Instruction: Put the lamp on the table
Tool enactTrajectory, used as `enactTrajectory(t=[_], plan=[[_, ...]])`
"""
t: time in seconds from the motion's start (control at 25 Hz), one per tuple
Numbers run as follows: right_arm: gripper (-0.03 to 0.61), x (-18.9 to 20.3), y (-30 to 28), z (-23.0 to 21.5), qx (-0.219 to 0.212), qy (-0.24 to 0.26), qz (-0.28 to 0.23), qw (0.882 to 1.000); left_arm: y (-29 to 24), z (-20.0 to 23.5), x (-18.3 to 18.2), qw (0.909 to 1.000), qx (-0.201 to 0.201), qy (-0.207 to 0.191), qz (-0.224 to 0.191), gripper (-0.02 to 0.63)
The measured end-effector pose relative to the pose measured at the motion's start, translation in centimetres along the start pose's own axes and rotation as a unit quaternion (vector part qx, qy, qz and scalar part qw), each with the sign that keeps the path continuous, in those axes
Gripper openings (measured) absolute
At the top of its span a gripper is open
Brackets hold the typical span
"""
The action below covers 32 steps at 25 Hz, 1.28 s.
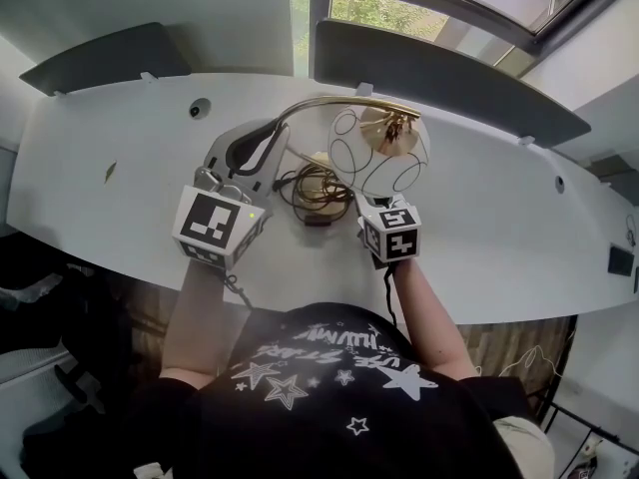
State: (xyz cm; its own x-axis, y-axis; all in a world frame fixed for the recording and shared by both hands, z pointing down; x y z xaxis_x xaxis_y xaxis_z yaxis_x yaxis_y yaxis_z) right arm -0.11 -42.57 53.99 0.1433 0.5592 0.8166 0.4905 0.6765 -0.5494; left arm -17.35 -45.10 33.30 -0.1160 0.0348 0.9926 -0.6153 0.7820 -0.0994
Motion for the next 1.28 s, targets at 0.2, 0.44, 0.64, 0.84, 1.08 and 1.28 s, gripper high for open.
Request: enactTrajectory(t=[0.2, 0.44, 0.64, 0.84, 1.08, 1.28], plan=[[0.055, 0.0, 0.1, 0.1, -0.006, -0.011, -0.013, 1.000, 0.2, 0.1, 0.7, 0.9992, -0.027, -0.027, 0.005, 0.032], [0.091, 0.2, 1.1, 0.3, -0.002, -0.007, -0.036, 0.999, 1.2, 0.0, 1.2, 0.9970, -0.060, -0.049, -0.004, 0.053], [0.142, -0.3, 2.9, 0.3, -0.005, -0.002, -0.048, 0.999, 2.2, -0.2, 1.4, 0.9967, -0.076, -0.028, 0.002, 0.110], [0.149, -0.3, 5.1, 0.1, -0.011, 0.009, -0.059, 0.998, 2.9, -1.7, 2.4, 0.9964, -0.082, -0.001, 0.019, 0.120], [0.149, 0.1, 7.9, -0.3, -0.026, -0.005, -0.073, 0.997, 4.0, -4.4, 3.6, 0.9950, -0.090, 0.018, 0.038, 0.120], [0.147, 1.7, 10.4, -0.6, -0.037, -0.005, -0.074, 0.997, 5.5, -7.4, 4.1, 0.9934, -0.105, 0.029, 0.036, 0.120]])
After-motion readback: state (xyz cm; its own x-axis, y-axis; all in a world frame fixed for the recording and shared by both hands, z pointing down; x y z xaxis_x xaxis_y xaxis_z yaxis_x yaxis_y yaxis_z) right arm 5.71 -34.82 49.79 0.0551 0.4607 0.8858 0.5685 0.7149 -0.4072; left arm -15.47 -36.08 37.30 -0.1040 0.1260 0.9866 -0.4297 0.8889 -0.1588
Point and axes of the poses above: the fingertips, and each gripper's own axes: y backward along the fingers, z to its left, x out of its underside, the point moved 4 cm from there along y, backward along the fingers, and after that the axes turned 3 degrees about -x, right-handed, at the moved point
